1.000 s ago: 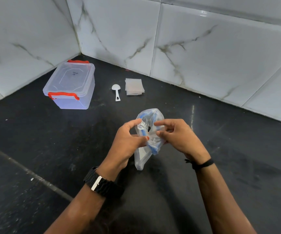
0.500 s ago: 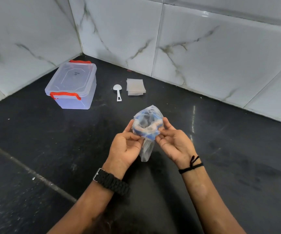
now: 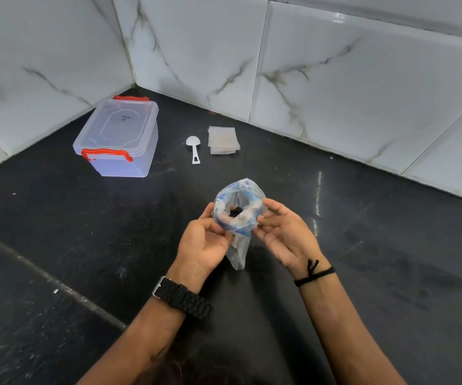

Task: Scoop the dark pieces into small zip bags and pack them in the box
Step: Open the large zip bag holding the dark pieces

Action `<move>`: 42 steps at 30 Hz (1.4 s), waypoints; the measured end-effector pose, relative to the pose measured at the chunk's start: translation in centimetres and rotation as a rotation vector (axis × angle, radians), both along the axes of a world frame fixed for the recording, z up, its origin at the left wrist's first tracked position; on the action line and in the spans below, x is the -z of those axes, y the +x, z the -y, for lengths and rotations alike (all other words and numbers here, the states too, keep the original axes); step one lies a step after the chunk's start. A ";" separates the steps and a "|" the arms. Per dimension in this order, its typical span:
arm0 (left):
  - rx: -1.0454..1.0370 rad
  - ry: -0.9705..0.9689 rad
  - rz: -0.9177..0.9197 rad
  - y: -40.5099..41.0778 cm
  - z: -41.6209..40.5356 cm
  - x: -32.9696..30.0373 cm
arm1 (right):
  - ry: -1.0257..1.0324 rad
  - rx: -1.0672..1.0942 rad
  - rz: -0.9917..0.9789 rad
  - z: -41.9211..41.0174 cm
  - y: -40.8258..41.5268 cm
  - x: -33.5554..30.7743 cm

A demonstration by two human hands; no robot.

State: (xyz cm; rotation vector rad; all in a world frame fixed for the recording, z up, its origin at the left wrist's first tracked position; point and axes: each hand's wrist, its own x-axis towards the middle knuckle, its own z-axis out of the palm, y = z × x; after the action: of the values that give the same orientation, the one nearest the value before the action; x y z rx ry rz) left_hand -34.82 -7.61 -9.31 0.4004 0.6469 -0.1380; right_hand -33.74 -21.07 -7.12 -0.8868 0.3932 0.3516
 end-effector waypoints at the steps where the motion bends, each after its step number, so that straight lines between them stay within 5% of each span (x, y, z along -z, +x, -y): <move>1: -0.015 -0.042 -0.009 0.0 0.0 0.1 | 0.100 0.011 -0.063 0.0 0.1 0.3; 5: -0.029 -0.148 -0.010 -0.2 0.8 0.1 | 0.375 0.086 -0.241 -0.2 0.4 1.6; 8: 0.015 -0.073 0.095 -0.3 0.8 1.0 | 0.313 0.123 -0.196 -0.2 0.7 2.4; 12: 0.133 0.505 0.214 -0.3 0.7 1.6 | -0.116 0.027 0.079 0.3 0.8 2.6; 15: 0.238 1.080 0.245 -0.4 0.6 1.9 | -0.787 -0.110 0.251 0.0 0.3 2.5; 18: 0.165 1.435 0.321 -0.8 0.5 2.1 | -1.312 -0.163 0.461 -0.3 -0.4 2.1; 22: 0.103 1.644 0.438 -1.3 0.7 2.2 | -1.430 -0.201 0.571 -0.3 -0.6 1.7; 29: 0.279 1.559 0.385 -1.1 0.7 1.7 | -1.440 -0.231 0.603 -0.7 -0.7 1.9; 34: 0.417 1.381 0.374 -0.7 0.3 1.2 | -1.144 -0.267 0.439 0.1 -0.2 1.7; 36: 0.459 1.127 0.368 -0.5 -0.1 0.4 | -0.939 -0.220 0.382 0.4 0.0 1.5; 39: 0.482 0.645 0.352 -0.3 -0.9 -1.0 | -0.359 -0.158 0.178 1.0 0.4 1.0; 42: 0.455 0.428 0.364 -0.3 -1.1 -0.9 | -0.038 -0.100 0.081 1.1 0.4 1.5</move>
State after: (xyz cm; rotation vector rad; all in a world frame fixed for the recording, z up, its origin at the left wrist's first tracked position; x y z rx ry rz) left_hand -35.16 -6.46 -8.38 0.9607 0.2106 -0.3522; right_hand -33.38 -22.15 -8.59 -0.9567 0.2824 0.4005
